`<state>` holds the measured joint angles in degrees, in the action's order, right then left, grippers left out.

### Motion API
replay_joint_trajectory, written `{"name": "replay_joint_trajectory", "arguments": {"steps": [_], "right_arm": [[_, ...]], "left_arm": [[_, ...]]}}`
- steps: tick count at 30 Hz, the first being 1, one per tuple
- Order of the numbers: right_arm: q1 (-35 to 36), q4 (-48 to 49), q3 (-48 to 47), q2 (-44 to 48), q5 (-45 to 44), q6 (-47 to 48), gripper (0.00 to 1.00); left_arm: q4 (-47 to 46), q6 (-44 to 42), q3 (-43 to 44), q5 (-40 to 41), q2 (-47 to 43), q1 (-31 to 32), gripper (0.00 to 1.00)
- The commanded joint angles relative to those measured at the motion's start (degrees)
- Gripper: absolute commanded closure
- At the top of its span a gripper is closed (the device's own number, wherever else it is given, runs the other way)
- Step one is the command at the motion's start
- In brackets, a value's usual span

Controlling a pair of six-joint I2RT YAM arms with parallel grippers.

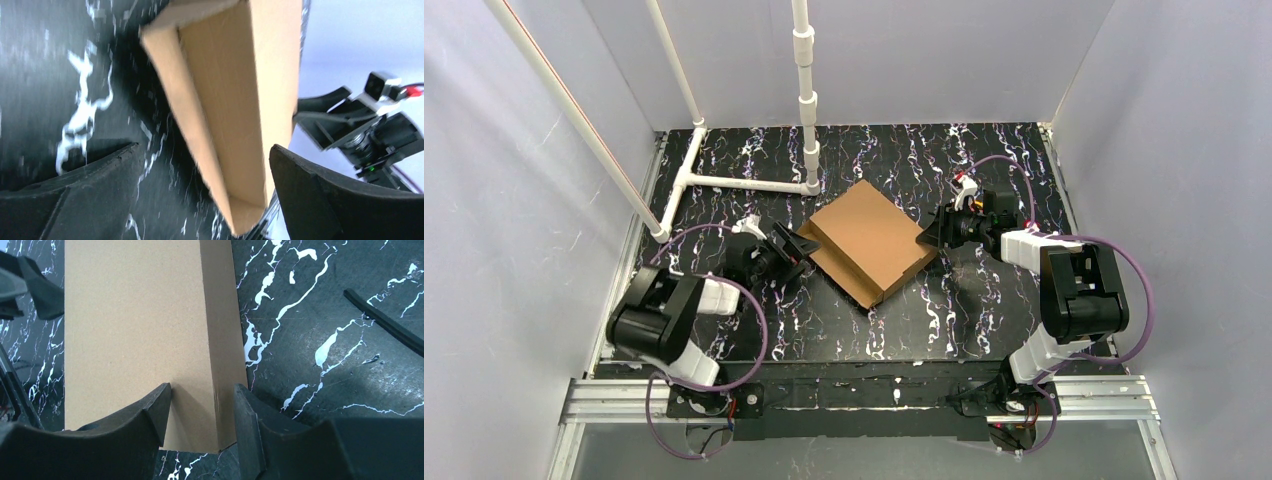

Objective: Fold the paper box

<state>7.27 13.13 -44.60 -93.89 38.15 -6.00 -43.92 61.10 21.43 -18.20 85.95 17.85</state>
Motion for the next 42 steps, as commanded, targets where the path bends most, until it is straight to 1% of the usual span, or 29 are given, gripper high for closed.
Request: {"name": "replay_joint_trajectory", "arguments": {"steps": [1,4,10,14,15,17,18,19,20,22,23,27,30,31,33,34,35,37,39,40,42], "right_arm": [[0.46,-4.51,-0.31,-2.81,-3.44,3.01,0.44],[0.47,-4.59,-0.40,-2.95,-3.36,3.09,0.44],[0.49,-4.74,-0.58,-2.89,-3.36,3.27,0.44],[0.55,-4.78,-0.58,-2.80,-3.51,3.34,0.44],[0.55,-4.84,-0.58,-2.81,-3.56,3.38,0.44],[0.55,-4.91,-0.62,-2.79,-3.69,3.44,0.44],[0.55,-4.89,-0.66,-2.84,-3.70,3.45,0.44],[0.55,-4.93,-0.66,-2.86,-3.70,3.45,0.44],[0.55,-4.93,-0.66,-2.88,-3.70,3.45,0.44],[0.69,-4.95,-0.66,-2.88,-3.74,3.46,0.44],[0.72,-4.95,-0.66,-2.93,-3.76,3.51,0.44],[0.95,-5.04,-0.75,-2.96,-3.87,3.70,0.44],[0.99,-5.20,-0.81,-2.91,-4.01,3.87,0.44],[0.99,-5.21,-0.83,-2.95,-4.03,3.89,0.44],[1.07,-5.28,-0.83,-3.03,-3.97,3.90,0.44],[1.08,-5.30,-0.88,-3.10,-3.96,3.94,0.44],[1.16,-5.37,-0.92,-3.14,-4.02,4.03,0.44],[1.26,-5.52,-1.01,-3.23,-4.05,4.19,0.44],[1.34,-5.57,-1.02,-3.27,-4.13,4.23,0.44],[1.35,-5.64,-1.09,-3.24,-4.17,4.31,0.45],[1.35,-5.65,-1.10,-3.30,-4.23,4.34,0.44]], "left_arm": [[-13.75,1.11,3.07,-2.34,8.37,-2.58,0.02],[-13.15,-0.24,6.40,-2.30,13.00,-2.85,0.02],[-12.31,1.10,10.34,-1.55,18.51,-3.46,0.02],[-7.04,0.92,13.08,-0.22,19.22,-3.87,0.02],[-5.60,0.68,13.63,-0.01,18.98,-3.88,0.02],[-2.64,0.51,14.38,0.23,17.85,-3.82,0.11],[-0.21,0.68,14.92,0.61,17.17,-3.81,0.15],[3.39,0.62,16.01,0.95,16.40,-3.86,0.22],[8.76,0.48,17.34,1.45,15.62,-3.86,0.28],[17.54,0.84,20.28,2.00,14.66,-3.74,0.38],[20.99,1.05,21.64,1.94,14.46,-3.66,0.42],[29.57,1.33,25.79,3.07,13.29,-2.69,0.44],[37.67,0.77,30.27,5.65,12.63,-1.41,0.44],[42.24,0.54,32.91,8.15,12.67,-0.89,0.44],[55.17,0.37,39.57,12.81,13.87,0.54,0.43],[60.12,0.46,42.40,13.85,14.88,0.88,0.45],[62.99,0.50,44.80,13.65,15.90,1.12,0.49],[65.65,1.24,47.36,12.31,17.30,1.31,0.56],[67.41,1.94,48.74,13.27,17.45,1.59,0.63],[68.39,2.19,49.45,14.24,17.37,1.83,0.64],[71.32,2.68,50.88,16.32,17.00,2.29,0.64]]}}
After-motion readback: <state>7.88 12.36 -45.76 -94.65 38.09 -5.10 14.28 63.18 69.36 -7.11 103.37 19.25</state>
